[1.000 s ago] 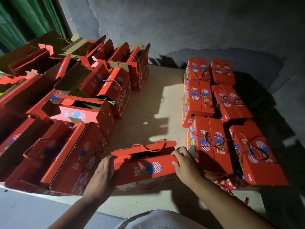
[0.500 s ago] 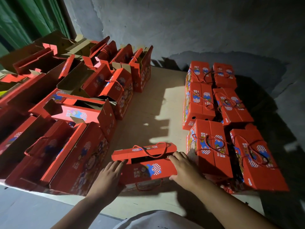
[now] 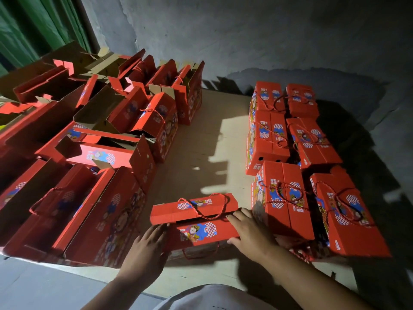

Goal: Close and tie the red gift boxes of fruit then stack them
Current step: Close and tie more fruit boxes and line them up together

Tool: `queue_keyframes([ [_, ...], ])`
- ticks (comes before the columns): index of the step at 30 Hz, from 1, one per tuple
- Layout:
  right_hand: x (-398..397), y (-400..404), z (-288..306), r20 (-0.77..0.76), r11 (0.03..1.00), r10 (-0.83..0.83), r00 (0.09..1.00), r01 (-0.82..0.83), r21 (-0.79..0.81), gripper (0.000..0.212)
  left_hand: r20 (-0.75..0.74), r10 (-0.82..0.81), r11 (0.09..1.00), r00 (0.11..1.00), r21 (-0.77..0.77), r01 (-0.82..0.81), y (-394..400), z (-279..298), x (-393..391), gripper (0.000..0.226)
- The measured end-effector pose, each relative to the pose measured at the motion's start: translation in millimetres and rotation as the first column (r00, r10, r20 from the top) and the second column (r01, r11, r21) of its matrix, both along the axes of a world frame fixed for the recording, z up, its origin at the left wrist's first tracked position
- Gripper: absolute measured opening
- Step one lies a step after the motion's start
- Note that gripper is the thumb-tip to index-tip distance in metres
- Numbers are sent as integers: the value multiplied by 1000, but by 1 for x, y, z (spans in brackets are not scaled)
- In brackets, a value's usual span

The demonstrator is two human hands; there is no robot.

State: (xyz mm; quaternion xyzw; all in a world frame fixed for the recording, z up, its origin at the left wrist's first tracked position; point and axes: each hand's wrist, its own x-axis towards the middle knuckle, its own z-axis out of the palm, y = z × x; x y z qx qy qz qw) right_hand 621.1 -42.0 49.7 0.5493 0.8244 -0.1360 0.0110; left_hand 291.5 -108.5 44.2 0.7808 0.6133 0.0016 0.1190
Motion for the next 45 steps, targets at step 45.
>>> queue_keyframes([
  [45,-15,43,6,-278,900,-434,857,423,-103,89,34,-49,999,998,7,49,60,6,-12,56],
])
